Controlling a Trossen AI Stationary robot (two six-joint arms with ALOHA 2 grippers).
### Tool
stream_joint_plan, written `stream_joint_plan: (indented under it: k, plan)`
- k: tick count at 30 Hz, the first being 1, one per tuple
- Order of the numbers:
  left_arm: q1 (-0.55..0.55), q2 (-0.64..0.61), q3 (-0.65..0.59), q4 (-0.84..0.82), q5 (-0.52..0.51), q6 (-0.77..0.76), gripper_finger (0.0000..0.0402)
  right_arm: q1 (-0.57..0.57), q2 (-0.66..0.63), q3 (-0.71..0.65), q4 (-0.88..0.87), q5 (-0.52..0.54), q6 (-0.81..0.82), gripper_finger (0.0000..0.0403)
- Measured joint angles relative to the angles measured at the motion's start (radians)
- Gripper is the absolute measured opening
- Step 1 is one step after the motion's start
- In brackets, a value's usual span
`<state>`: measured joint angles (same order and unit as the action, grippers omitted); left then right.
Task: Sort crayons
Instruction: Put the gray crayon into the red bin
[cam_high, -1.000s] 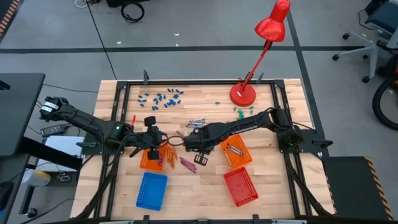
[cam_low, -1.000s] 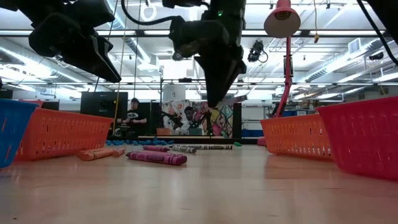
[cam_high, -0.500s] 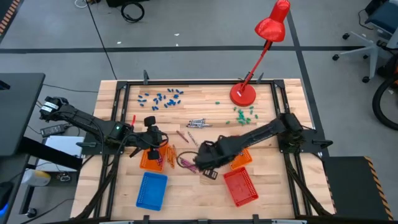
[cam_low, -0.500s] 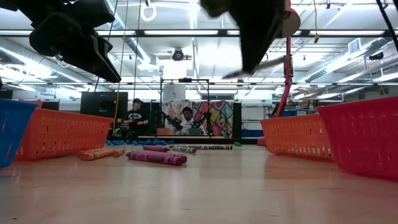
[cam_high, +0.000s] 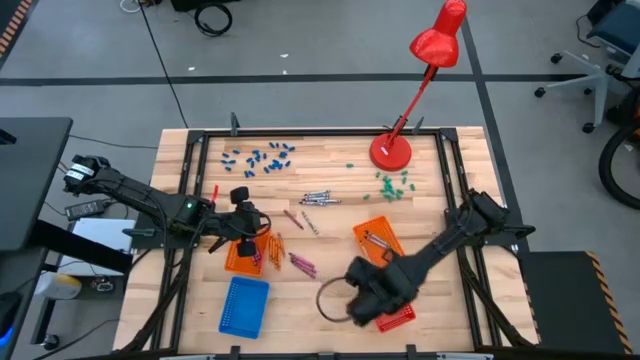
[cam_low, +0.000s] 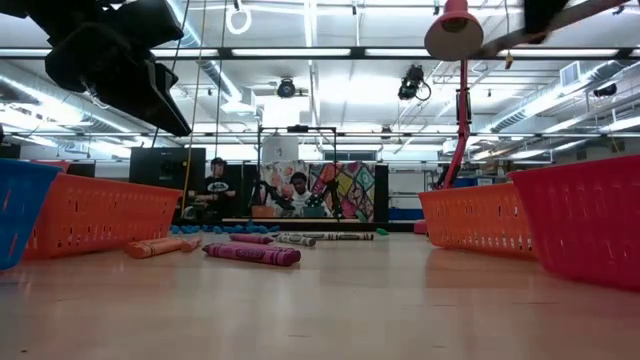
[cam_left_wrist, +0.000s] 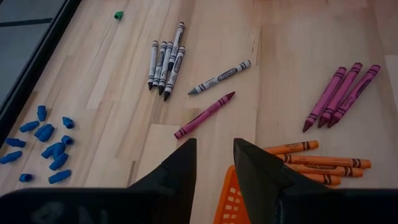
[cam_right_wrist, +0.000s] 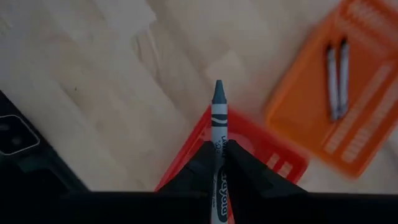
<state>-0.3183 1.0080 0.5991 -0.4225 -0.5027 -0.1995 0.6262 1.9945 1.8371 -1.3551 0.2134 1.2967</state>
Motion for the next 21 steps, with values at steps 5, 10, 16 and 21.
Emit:
stream_joint_plan:
  k: [5, 10, 16, 21]
  plan:
    - [0.000, 0.000, 0.000, 0.000, 0.001, 0.008, 0.0117, 0.082, -0.001, -0.060, 0.016, 0.003, 0.189, 0.0037]
    - [0.000, 0.000, 0.000, 0.001, 0.000, 0.018, 0.0117, 0.117, 0.000, -0.178, 0.075, 0.003, 0.312, 0.0037]
    - [0.007, 0.000, 0.000, 0.008, 0.000, 0.053, 0.0117, 0.114, 0.000, -0.324, 0.263, -0.030, 0.336, 0.0041]
    - [0.025, 0.000, 0.000, 0.007, 0.000, 0.078, 0.0117, 0.108, 0.001, -0.410, 0.350, -0.050, 0.360, 0.0050]
